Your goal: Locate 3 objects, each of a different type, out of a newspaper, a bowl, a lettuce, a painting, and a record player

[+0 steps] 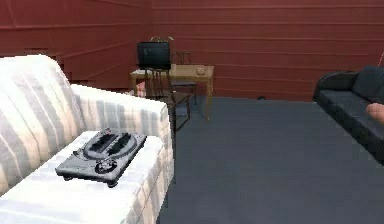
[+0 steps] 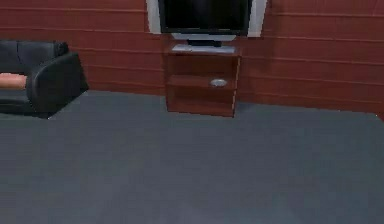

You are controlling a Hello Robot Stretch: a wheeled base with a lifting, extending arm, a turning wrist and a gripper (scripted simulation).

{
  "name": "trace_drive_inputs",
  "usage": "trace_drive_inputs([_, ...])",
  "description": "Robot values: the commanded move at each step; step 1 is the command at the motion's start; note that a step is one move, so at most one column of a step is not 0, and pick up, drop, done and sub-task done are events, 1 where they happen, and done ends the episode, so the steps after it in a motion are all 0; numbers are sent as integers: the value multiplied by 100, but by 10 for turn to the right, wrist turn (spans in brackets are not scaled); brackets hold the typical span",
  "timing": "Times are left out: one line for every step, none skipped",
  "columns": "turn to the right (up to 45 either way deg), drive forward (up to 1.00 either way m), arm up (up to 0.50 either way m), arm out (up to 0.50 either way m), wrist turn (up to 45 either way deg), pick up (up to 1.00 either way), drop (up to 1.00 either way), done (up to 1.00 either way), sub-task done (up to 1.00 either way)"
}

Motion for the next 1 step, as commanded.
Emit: trace_drive_inputs([-240, 0, 0, 0, 0, 0, 0, 0, 0])
